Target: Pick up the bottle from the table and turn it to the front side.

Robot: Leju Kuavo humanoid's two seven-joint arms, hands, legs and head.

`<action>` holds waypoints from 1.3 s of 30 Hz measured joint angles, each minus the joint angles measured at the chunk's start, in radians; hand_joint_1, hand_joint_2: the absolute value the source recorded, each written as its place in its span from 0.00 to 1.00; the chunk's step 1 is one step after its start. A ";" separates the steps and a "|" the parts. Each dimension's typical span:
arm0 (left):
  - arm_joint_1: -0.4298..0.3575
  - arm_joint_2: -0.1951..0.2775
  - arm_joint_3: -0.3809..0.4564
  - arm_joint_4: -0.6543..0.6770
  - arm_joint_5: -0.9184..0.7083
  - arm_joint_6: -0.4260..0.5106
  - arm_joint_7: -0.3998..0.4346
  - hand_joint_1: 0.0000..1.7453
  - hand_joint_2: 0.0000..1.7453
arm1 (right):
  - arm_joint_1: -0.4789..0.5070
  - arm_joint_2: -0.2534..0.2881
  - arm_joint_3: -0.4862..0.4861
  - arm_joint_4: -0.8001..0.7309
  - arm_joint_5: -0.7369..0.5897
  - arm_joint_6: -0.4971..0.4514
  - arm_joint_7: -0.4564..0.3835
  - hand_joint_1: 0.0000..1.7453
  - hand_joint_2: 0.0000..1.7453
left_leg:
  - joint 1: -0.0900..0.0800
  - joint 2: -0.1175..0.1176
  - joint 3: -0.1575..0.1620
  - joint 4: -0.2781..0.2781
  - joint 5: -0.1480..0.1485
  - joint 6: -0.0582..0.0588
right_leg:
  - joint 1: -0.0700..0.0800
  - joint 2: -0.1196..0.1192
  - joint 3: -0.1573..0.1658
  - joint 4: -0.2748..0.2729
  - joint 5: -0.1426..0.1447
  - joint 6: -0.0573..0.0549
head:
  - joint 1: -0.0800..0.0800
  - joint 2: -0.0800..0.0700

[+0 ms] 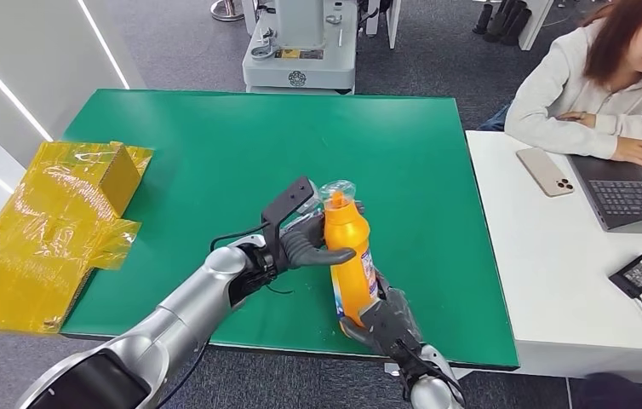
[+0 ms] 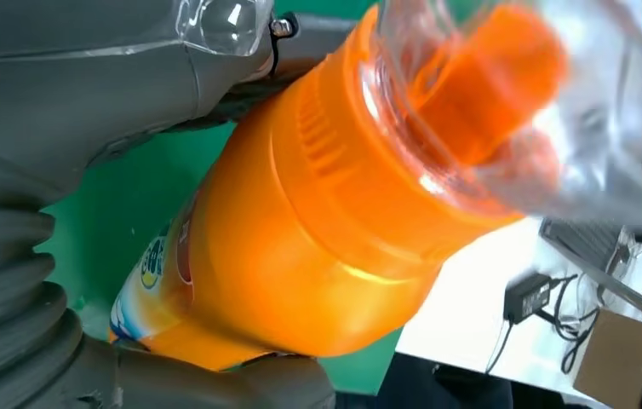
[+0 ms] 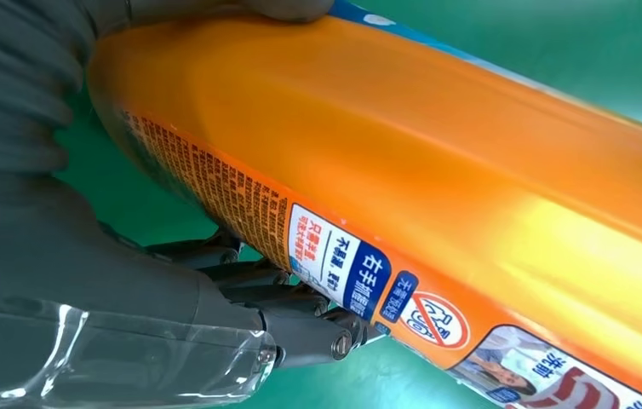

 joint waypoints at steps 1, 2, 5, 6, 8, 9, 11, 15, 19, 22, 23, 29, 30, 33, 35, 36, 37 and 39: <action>-0.002 -0.001 0.002 0.001 0.023 -0.009 0.015 1.00 1.00 | 0.000 0.000 -0.002 0.001 0.004 0.000 -0.002 0.90 1.00 | 0.000 0.000 0.000 0.000 0.000 0.000 | 0.000 0.000 0.000 0.000 0.000 0.000 | 0.000 0.000; -0.004 -0.002 0.005 0.001 0.047 -0.015 0.030 1.00 1.00 | -0.001 0.000 -0.003 0.003 0.009 0.000 -0.003 0.90 1.00 | 0.000 0.000 0.000 0.000 0.000 0.000 | 0.000 0.000 0.000 0.000 0.000 0.000 | 0.000 0.000; -0.006 -0.008 0.017 0.001 0.118 -0.021 0.076 1.00 1.00 | -0.003 0.001 -0.008 0.007 0.021 0.000 -0.007 0.89 1.00 | 0.000 0.000 0.000 0.000 0.000 0.000 | 0.000 0.000 0.000 0.000 0.000 0.000 | 0.000 0.000; -0.006 -0.010 0.020 0.001 0.135 -0.020 0.085 1.00 1.00 | -0.004 0.002 -0.010 0.008 0.024 0.000 -0.008 0.89 1.00 | 0.000 0.000 0.000 0.000 0.000 0.000 | 0.000 0.000 0.000 0.000 0.000 0.000 | 0.000 0.000; -0.005 -0.013 0.024 0.000 0.155 -0.010 0.094 1.00 1.00 | -0.004 0.004 -0.012 0.009 0.026 -0.001 -0.010 0.87 1.00 | 0.000 0.000 0.000 0.000 0.000 0.000 | 0.000 0.001 0.000 0.000 0.000 0.000 | 0.000 0.000; -0.005 -0.015 0.024 0.000 0.159 -0.002 0.094 1.00 1.00 | -0.004 0.005 -0.013 0.009 0.026 -0.001 -0.011 0.83 1.00 | 0.000 0.000 0.000 0.000 0.000 0.000 | 0.000 0.001 0.000 0.000 0.000 0.000 | 0.000 0.000; -0.004 -0.018 0.025 0.000 0.158 0.019 0.088 1.00 1.00 | -0.005 0.007 -0.016 0.009 0.026 -0.001 -0.011 0.40 1.00 | 0.000 0.000 0.000 0.000 0.000 0.000 | 0.000 0.001 -0.001 0.000 0.000 0.000 | 0.000 0.000; 0.002 -0.027 0.025 0.000 0.120 0.085 0.033 1.00 1.00 | -0.003 0.008 -0.020 0.007 0.026 0.001 -0.009 0.00 1.00 | 0.000 0.000 0.000 0.000 0.000 0.000 | 0.000 0.001 -0.001 0.000 0.000 0.000 | 0.000 0.000; -0.003 -0.024 0.024 -0.021 -0.031 0.259 -0.098 1.00 1.00 | 0.023 0.006 -0.034 -0.017 0.000 0.018 -0.008 0.00 1.00 | 0.000 0.000 -0.001 0.000 0.000 0.000 | 0.000 0.000 -0.001 0.000 0.000 0.000 | 0.000 0.000; -0.013 -0.003 0.029 -0.080 -0.180 0.424 -0.184 1.00 1.00 | 0.061 0.000 -0.045 -0.078 -0.033 0.036 -0.015 0.00 1.00 | 0.000 0.000 -0.001 0.000 0.000 0.000 | 0.000 0.001 -0.001 0.001 0.000 0.000 | 0.000 0.000; -0.016 0.007 0.036 -0.107 -0.225 0.464 -0.200 1.00 1.00 | 0.074 -0.004 -0.047 -0.104 -0.044 0.041 -0.018 0.00 1.00 | 0.000 0.001 -0.001 0.000 0.000 0.000 | 0.000 0.001 -0.001 0.001 0.000 0.000 | 0.000 0.000; -0.018 0.066 0.139 -0.271 -0.467 0.588 -0.224 1.00 1.00 | 0.130 -0.033 -0.057 -0.271 -0.080 0.052 -0.034 0.00 1.00 | 0.000 0.001 -0.001 0.000 0.000 0.000 | 0.000 0.001 -0.002 0.001 0.000 0.000 | 0.000 0.000; -0.019 0.076 0.158 -0.295 -0.529 0.616 -0.233 1.00 1.00 | 0.140 -0.037 -0.060 -0.302 -0.081 0.050 -0.038 0.00 1.00 | 0.000 0.001 -0.001 0.000 0.000 0.000 | 0.000 0.001 -0.002 0.001 0.000 0.000 | 0.000 0.000; -0.022 0.108 0.194 -0.341 -0.738 0.737 -0.257 1.00 1.00 | 0.166 -0.050 -0.066 -0.388 -0.083 0.044 -0.052 0.00 1.00 | 0.000 0.001 -0.001 0.000 0.000 0.000 | 0.000 0.001 -0.002 0.001 0.000 0.000 | 0.000 0.000; -0.029 0.131 0.197 -0.350 -0.887 0.833 -0.261 1.00 1.00 | 0.176 -0.058 -0.069 -0.433 -0.085 0.037 -0.062 0.00 1.00 | 0.000 0.001 -0.001 0.000 0.000 0.000 | 0.000 0.001 -0.002 0.001 0.000 0.000 | 0.000 0.000; -0.034 0.145 0.197 -0.350 -0.968 0.885 -0.259 1.00 1.00 | 0.181 -0.062 -0.071 -0.456 -0.086 0.033 -0.067 0.00 1.00 | 0.000 0.001 -0.001 0.000 0.000 0.000 | 0.000 0.001 -0.002 0.001 0.000 0.000 | 0.000 0.000; -0.041 0.160 0.197 -0.347 -1.055 0.940 -0.250 1.00 1.00 | 0.186 -0.065 -0.074 -0.480 -0.086 0.030 -0.071 0.00 1.00 | 0.000 0.001 -0.001 0.000 0.000 0.000 | 0.000 0.001 -0.002 0.001 0.000 0.000 | 0.000 0.000; -0.056 0.188 0.196 -0.329 -1.221 1.049 -0.224 1.00 1.00 | 0.200 -0.072 -0.084 -0.533 -0.086 0.022 -0.079 0.00 1.00 | 0.000 0.001 -0.001 0.000 0.000 0.000 | 0.000 0.001 -0.002 0.001 0.000 0.000 | 0.000 0.000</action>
